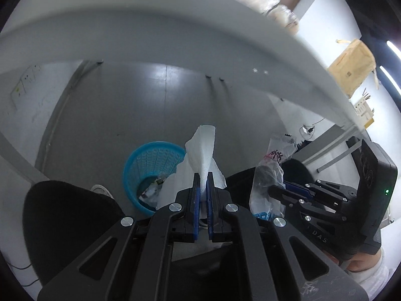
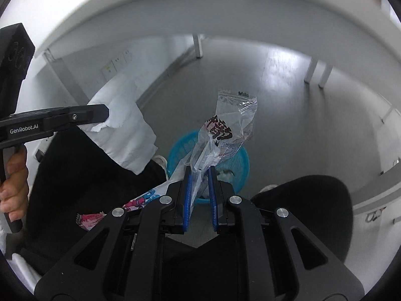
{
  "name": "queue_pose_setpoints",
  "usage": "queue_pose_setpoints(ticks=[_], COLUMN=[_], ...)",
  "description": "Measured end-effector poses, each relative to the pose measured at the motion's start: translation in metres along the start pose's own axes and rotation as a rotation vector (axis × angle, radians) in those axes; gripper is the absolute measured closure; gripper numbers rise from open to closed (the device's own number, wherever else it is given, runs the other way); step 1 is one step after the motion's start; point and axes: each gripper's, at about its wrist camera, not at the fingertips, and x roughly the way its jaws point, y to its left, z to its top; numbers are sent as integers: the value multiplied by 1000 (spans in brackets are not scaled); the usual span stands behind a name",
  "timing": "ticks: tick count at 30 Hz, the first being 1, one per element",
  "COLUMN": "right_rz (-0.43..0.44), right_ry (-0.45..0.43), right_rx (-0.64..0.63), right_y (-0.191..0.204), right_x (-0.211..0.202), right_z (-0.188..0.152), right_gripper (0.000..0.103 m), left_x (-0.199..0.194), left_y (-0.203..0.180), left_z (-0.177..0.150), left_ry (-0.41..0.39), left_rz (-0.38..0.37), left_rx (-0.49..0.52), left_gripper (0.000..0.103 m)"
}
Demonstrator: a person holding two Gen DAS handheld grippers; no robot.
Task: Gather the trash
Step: 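Carry the wrapper and tissues with both tools down over the blue basket, then open both tools to drop the wrapper and tissues into the basket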
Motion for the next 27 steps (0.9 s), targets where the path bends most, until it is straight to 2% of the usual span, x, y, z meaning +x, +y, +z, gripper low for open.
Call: queue_pose_setpoints(ticks=[5,9,14,27], right_rz=[-17,3,-2,6], right_ry=[73,121,170,304], right_rx=[25,56,85,177], right_y=[-7,-8,-2,-33], right_x=[35,60,87,171], right_z=[2,7,11,25], right_gripper=[91,91,91,91], left_x=[33,52,75,132], left_y=[14,27,41,69], left_z=[0,1,9,24], left_ry=[42,60,81,179], left_rz=[12,38,16,55], left_rx=[-35,-44,-99,-205], left_gripper=[99,100,100,100])
